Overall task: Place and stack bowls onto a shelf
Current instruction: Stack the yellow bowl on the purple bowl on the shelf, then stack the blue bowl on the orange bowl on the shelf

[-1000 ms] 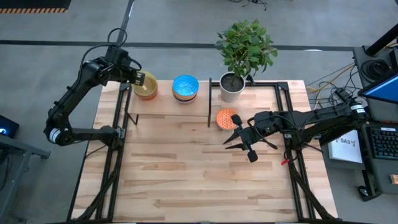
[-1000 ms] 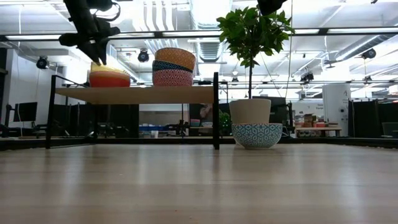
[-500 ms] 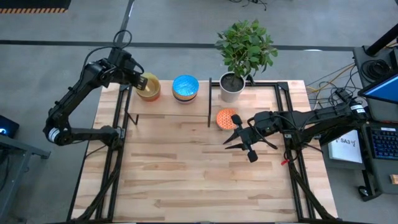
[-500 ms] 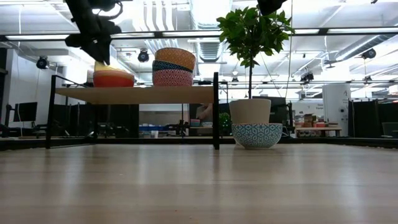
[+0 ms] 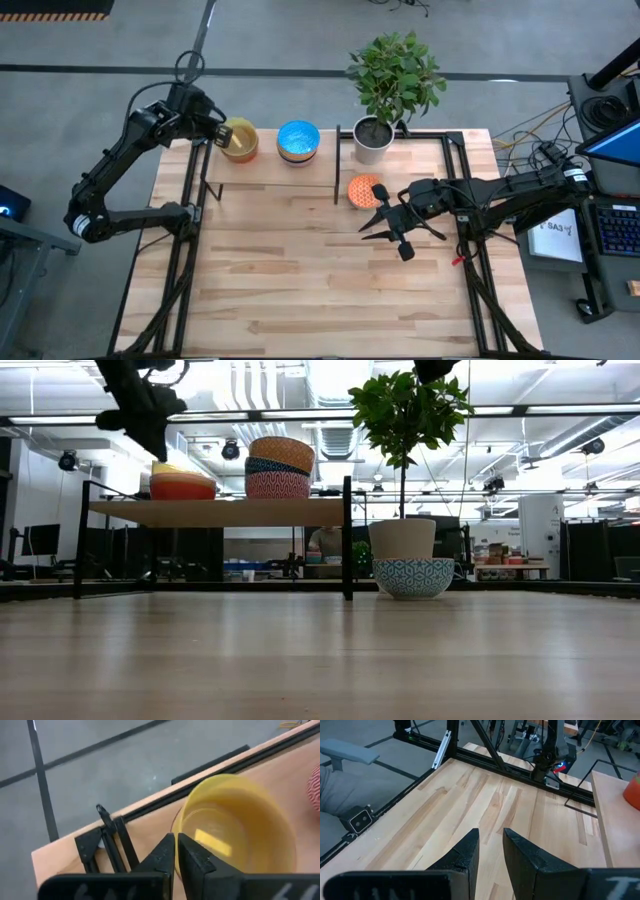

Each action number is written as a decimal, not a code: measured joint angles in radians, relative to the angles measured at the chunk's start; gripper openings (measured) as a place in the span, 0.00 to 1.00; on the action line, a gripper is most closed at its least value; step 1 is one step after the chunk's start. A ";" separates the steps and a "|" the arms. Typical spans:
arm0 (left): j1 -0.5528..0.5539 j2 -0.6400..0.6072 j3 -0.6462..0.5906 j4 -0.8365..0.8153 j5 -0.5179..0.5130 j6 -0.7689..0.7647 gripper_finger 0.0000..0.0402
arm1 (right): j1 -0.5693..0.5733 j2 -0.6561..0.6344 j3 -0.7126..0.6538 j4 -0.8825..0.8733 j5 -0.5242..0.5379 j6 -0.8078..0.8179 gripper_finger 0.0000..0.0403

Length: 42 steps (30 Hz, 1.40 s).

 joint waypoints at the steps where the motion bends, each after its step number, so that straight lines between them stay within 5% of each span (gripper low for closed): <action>1: 0.000 -0.005 -0.017 0.006 -0.003 -0.003 0.01 | 0.000 0.000 0.000 0.000 0.000 0.000 0.19; 11: -0.011 -0.032 -0.064 0.013 -0.019 -0.040 0.00 | 0.000 0.000 0.000 0.001 0.006 0.006 0.19; 15: -0.079 -0.104 -0.096 0.042 0.068 -0.095 0.00 | 0.000 0.000 0.000 0.000 0.088 0.052 0.19; 24: -0.567 -0.360 -0.389 0.440 0.091 -0.288 0.00 | -0.016 0.000 -0.013 0.002 0.147 0.095 0.19; 31: -0.942 -0.423 -0.580 0.800 0.025 -0.290 0.00 | -0.041 0.000 -0.019 0.001 0.149 0.118 0.19; 36: -1.039 -0.416 -0.579 0.784 -0.104 -0.290 0.00 | -0.042 0.000 -0.024 0.003 0.149 0.118 0.19; 42: -1.043 -0.397 -0.540 0.784 -0.110 -0.278 0.00 | -0.042 0.000 -0.024 0.004 0.149 0.118 0.19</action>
